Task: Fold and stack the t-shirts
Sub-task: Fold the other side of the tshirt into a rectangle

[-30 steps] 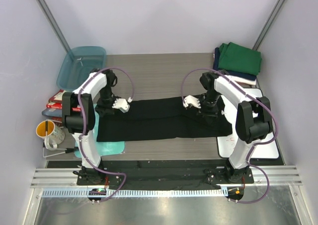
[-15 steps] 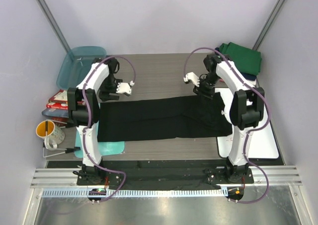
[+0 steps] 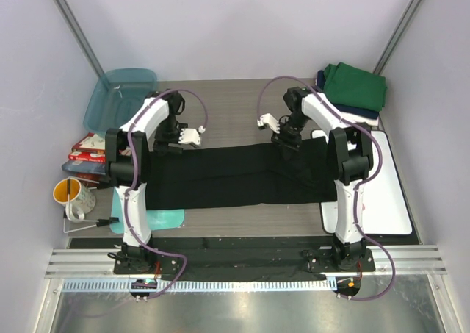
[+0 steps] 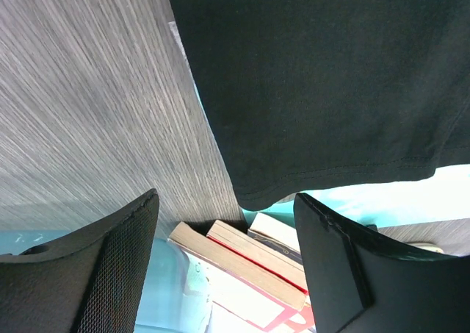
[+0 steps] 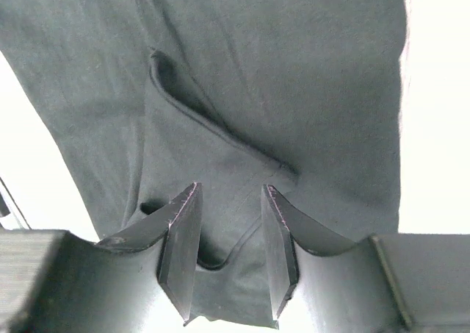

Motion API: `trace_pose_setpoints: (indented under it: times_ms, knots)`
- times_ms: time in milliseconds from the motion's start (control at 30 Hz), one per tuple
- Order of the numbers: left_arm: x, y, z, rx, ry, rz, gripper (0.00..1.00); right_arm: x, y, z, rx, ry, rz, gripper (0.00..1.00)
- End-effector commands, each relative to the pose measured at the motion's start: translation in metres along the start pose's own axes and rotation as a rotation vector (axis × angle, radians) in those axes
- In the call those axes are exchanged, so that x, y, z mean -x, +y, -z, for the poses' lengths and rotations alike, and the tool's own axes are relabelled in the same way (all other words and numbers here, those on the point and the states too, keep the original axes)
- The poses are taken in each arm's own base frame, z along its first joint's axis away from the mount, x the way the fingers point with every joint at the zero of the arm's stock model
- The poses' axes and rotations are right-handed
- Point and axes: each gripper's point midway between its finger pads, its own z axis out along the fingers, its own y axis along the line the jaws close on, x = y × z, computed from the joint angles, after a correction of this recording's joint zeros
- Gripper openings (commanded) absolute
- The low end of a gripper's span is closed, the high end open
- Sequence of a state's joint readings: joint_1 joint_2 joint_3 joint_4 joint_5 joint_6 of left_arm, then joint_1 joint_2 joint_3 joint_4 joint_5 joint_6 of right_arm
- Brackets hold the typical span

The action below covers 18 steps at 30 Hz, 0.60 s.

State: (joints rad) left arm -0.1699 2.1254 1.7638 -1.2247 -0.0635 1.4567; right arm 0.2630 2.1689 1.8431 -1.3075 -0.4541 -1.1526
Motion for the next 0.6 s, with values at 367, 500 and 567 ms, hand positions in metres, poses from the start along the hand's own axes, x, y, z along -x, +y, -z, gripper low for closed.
trace_pose_setpoints:
  times_ms: [367, 500, 567]
  knots:
    - [0.006, 0.010, 0.006, 0.031, -0.012, 0.007, 0.74, 0.009, -0.034, -0.006, -0.093, -0.029, 0.035, 0.45]
    - [0.008, 0.010, 0.005, 0.028, -0.014, 0.008, 0.74, 0.005, -0.038, -0.014, -0.082, -0.021, 0.027, 0.45]
    - [0.008, 0.010, 0.006, 0.029, -0.014, 0.010, 0.74, 0.003, -0.036, -0.016, -0.072, -0.017, 0.027, 0.44]
